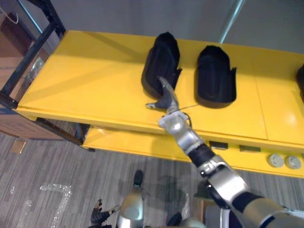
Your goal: Walk over and take plastic housings, then place them on the shelf
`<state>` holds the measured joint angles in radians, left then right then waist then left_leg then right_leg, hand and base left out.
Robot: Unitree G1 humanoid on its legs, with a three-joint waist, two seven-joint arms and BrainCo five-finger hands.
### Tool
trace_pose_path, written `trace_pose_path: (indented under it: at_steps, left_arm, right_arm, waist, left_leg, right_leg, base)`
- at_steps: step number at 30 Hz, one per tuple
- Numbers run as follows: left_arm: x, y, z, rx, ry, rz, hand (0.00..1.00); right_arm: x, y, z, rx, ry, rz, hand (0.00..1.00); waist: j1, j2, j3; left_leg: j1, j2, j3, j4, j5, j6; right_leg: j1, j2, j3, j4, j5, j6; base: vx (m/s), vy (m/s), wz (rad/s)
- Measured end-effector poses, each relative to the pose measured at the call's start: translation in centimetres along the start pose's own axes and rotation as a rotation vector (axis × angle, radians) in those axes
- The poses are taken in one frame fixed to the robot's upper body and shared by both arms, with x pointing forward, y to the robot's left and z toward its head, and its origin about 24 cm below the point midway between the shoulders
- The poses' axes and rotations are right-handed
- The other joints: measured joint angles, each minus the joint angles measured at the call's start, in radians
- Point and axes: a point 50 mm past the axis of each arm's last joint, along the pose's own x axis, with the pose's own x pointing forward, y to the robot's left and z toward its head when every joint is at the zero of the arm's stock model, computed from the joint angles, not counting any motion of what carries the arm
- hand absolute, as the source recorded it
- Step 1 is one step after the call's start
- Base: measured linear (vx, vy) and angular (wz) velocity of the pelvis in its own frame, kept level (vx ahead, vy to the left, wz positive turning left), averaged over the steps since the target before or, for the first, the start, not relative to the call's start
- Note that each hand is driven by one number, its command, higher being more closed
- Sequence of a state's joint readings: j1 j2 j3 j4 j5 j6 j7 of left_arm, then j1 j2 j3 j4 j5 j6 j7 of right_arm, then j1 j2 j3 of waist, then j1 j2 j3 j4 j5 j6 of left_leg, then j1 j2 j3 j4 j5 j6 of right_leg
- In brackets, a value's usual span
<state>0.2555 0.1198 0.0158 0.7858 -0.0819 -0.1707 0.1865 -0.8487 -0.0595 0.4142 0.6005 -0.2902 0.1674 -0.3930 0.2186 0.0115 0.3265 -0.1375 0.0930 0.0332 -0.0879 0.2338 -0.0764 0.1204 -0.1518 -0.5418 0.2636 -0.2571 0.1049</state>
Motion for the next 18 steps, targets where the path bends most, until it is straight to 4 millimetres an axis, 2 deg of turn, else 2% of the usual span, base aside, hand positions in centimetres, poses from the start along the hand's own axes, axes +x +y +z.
trace_pose_path:
  at_steps: [8,12,18]
  left_arm:
    - [0.0,0.0,0.1,0.0,-0.002,0.0,0.0]
    - [0.0,0.0,0.1,0.001,-0.002,0.0,0.0]
    - [0.2,0.6,0.2,0.027,-0.011,0.003,0.0]
  right_arm:
    - [-0.1,0.2,1.0,-0.022,-0.133,0.068,0.0]
    - [-0.9,1.9,2.1,-0.119,-0.258,0.208,0.0]
    - [-2.2,4.0,3.7,-0.157,-0.417,0.355,0.0]
  waist:
    - [0.0,-0.004,-0.002]
    - [0.001,-0.006,-0.003]
    - [0.015,-0.033,-0.019]
  left_leg:
    - [0.0,0.002,0.005,0.0,0.0,0.0]
    - [0.0,0.002,0.007,0.0,-0.002,0.003]
    - [-0.001,0.001,0.004,0.001,-0.002,0.003]
  right_leg:
    - [-0.001,0.001,0.005,-0.005,0.005,0.001]
    - [0.003,0.003,0.006,-0.013,0.011,0.002]
    - [0.008,0.006,0.002,-0.023,0.016,0.003]
  base:
    - [0.0,0.0,0.0]
    - [0.0,0.0,0.0]
    - [0.0,-0.001,0.01]
